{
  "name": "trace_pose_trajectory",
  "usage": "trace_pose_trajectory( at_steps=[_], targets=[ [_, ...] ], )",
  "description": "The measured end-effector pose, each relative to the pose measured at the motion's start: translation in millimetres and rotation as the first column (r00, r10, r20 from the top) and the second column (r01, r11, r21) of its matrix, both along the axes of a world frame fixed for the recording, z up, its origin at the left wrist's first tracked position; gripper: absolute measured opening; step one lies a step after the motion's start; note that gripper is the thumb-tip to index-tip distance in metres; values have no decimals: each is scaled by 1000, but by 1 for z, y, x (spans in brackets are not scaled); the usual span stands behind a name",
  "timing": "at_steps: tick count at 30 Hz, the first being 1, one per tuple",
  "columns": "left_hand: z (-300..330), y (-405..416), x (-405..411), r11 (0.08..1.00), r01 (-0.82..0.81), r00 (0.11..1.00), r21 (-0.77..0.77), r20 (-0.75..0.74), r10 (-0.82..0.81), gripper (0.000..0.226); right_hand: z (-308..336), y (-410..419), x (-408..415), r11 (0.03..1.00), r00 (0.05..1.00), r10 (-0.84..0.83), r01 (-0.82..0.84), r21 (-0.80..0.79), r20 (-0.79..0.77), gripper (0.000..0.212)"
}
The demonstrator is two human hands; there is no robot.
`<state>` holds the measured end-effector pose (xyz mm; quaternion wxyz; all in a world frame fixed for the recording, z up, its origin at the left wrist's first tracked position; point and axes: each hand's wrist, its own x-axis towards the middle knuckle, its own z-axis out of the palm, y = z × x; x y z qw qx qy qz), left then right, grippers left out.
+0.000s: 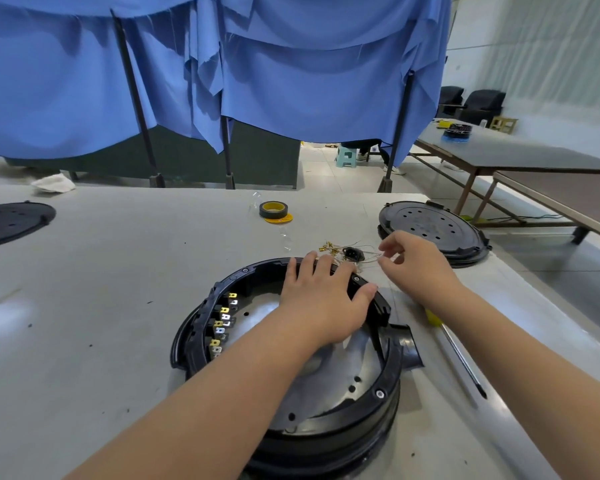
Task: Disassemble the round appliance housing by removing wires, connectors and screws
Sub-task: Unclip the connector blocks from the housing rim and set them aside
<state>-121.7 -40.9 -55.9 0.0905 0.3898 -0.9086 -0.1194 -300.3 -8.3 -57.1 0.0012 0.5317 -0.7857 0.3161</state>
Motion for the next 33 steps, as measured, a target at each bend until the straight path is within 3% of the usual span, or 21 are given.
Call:
trace_pose_trajectory(
  at_steps=[4,8,14,17,20,23,26,28,30,33],
  targets=[
    [2,-2,0,1000,-3,1000,29,4,2,58,4,31,-2,998,997,-40,37,47,71,11],
    [5,-3,-2,999,-13,1000,46,29,12,58,-8,51,8,1000,981,-5,9,-22,194,3],
    [12,-7,-5,996,-75,996,53,58,72,59,-26,67,11,993,993,-90,96,-69,78,11],
    [16,-7,-9,990,-142,987,21,77,140,60,-27,73,21,988,985,-5,31,-150,173,2],
    [19,-5,-14,983,-183,978,20,104,180,59,-18,76,36,969,952,164,-107,-224,257,7],
    [23,-5,-12,982,-174,979,73,117,165,60,-13,79,45,965,908,254,-217,-147,333,27],
    [35,-7,1,980,-138,985,145,123,121,66,-11,79,44,970,891,244,-222,-103,383,25],
    [44,-9,18,978,-127,991,166,51,120,64,-11,78,44,972,872,234,-203,-118,429,23],
    [49,-12,42,973,-107,982,202,-133,136,56,-11,78,45,973,860,229,-195,-121,455,21],
    [44,-15,83,975,-95,869,202,-460,180,35,-12,80,45,972,846,236,-193,-138,478,19]
  ],
)
